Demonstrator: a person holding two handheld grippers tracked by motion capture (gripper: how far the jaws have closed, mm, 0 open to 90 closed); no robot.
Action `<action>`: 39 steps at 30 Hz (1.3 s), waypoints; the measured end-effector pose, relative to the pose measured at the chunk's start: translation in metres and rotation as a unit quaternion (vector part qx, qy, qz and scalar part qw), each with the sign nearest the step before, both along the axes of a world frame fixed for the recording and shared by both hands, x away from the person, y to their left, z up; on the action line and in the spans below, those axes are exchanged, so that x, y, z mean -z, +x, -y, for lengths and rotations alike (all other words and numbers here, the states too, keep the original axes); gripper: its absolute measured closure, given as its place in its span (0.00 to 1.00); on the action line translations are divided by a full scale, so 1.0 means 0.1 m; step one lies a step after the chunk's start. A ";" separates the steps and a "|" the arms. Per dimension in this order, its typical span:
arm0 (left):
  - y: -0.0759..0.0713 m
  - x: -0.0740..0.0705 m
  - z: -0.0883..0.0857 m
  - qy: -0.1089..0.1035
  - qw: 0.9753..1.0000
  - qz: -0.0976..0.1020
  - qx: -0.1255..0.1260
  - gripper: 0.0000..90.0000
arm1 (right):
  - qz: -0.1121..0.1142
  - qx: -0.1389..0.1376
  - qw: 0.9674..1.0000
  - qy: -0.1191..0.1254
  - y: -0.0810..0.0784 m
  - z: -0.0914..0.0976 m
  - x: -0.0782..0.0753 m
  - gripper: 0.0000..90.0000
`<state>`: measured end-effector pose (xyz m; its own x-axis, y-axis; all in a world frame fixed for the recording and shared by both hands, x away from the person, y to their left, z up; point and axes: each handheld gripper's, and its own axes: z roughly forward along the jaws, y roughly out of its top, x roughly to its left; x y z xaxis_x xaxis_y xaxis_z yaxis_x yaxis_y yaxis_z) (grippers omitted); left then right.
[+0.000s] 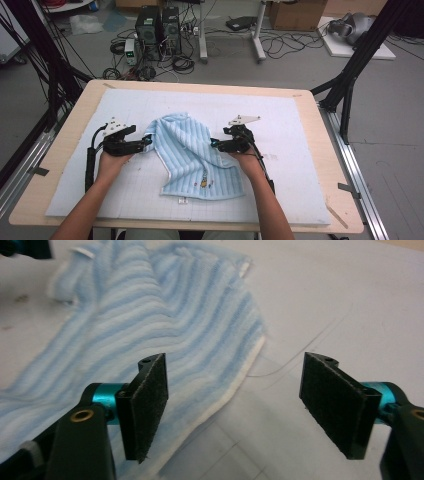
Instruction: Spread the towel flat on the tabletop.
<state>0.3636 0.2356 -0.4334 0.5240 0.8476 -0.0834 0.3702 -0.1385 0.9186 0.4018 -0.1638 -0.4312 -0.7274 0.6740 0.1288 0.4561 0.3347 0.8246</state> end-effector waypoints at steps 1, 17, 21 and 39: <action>0.00 0.00 -0.01 -0.003 1.000 0.002 -0.002 0.26 | -0.003 0.001 1.000 -0.006 0.03 -0.03 0.01 0.25; -0.01 0.03 -0.07 -0.010 1.000 0.003 -0.001 0.28 | -0.053 -0.016 0.997 -0.049 0.48 -0.64 0.12 0.63; -0.01 0.04 -0.08 -0.013 1.000 0.001 -0.004 0.28 | -0.045 -0.029 0.996 -0.077 0.42 -0.69 0.12 0.91; -0.01 0.06 -0.03 -0.006 1.000 -0.008 0.004 0.30 | -0.008 -0.009 0.997 -0.079 -0.36 0.31 -0.12 0.95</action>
